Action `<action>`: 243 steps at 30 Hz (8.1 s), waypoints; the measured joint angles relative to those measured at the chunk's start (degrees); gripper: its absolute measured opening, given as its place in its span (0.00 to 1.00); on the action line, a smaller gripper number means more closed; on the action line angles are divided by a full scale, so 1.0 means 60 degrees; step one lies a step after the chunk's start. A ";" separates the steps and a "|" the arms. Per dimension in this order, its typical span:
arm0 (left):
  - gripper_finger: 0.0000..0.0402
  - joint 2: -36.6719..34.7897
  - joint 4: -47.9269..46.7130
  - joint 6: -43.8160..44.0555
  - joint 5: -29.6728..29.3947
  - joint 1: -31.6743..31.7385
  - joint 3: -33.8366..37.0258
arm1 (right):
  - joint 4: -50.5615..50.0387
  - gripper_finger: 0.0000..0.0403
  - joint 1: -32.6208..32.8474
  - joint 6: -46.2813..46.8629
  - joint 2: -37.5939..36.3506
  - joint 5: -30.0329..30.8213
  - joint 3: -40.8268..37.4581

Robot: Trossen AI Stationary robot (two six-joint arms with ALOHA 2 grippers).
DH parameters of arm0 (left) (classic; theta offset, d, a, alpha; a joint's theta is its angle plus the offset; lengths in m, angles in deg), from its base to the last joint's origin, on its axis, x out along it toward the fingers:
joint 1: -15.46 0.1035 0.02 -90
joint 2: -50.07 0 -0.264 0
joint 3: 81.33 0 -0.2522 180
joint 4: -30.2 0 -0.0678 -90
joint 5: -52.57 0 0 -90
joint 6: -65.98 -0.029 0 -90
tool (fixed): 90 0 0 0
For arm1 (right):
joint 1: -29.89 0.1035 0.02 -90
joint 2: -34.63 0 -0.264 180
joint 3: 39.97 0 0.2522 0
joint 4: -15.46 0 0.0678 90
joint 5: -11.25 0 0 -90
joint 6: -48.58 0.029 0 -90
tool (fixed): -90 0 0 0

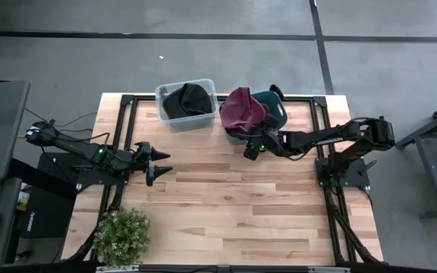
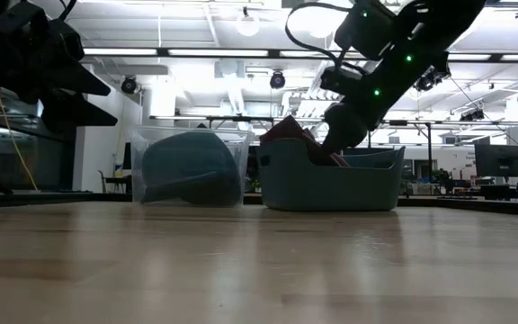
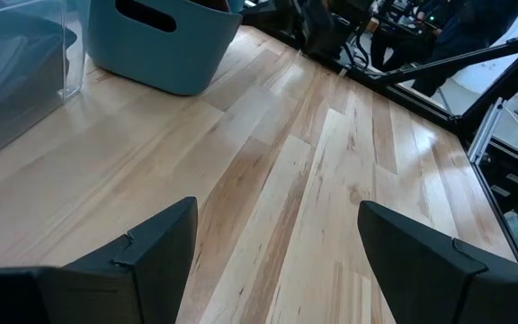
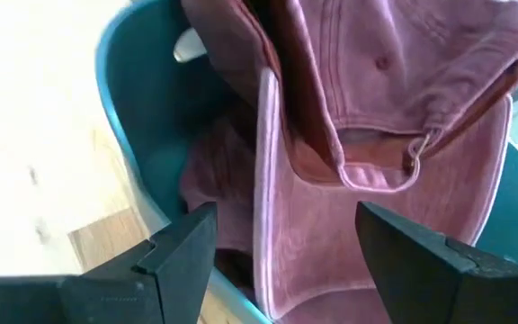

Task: Pick & Place hat
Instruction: Put the red cap into the blue bin, then return to Home Position

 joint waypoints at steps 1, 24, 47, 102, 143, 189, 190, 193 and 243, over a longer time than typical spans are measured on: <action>0.73 0.0000 -0.0004 0.0002 0.0000 0.0002 0.0000 | 0.0060 0.64 0.0000 0.0001 0.0031 0.0048 -0.0037; 0.73 0.0003 0.0000 0.0002 0.0000 0.0002 0.0000 | 0.0496 0.34 -0.0437 0.0029 0.0051 -0.0718 -0.0063; 0.73 0.0000 0.0000 -0.0002 0.0000 0.0002 -0.0002 | 0.0170 0.02 -0.0433 -0.0842 0.0051 -0.0712 -0.0040; 0.73 0.0003 0.0000 -0.0002 -0.0003 -0.0002 0.0000 | -0.4840 0.02 -0.1625 -0.4746 0.0914 -0.3103 0.2251; 0.73 0.0003 -0.0003 -0.0001 0.0000 -0.0001 0.0000 | -0.7750 0.40 -0.1537 -0.2301 0.0912 -0.3508 0.4959; 0.73 0.0004 -0.0029 0.0002 0.0000 0.0001 0.0000 | 0.2110 0.00 -0.1676 0.0496 -0.5239 -0.7065 -0.2814; 0.73 0.0000 -0.0029 -0.0002 0.0000 0.0002 -0.0002 | 0.2308 0.00 -0.1679 0.0548 -0.5575 -0.7030 -0.3037; 0.73 0.0001 -0.0029 -0.0002 0.0000 0.0002 0.0000 | 0.2654 0.00 -0.1679 0.0593 -0.6514 -0.6781 -0.3632; 0.73 0.0003 -0.0029 -0.0001 0.0000 -0.0001 -0.0001 | 0.7422 0.00 0.1147 -0.0196 -0.8761 -0.3312 -0.6500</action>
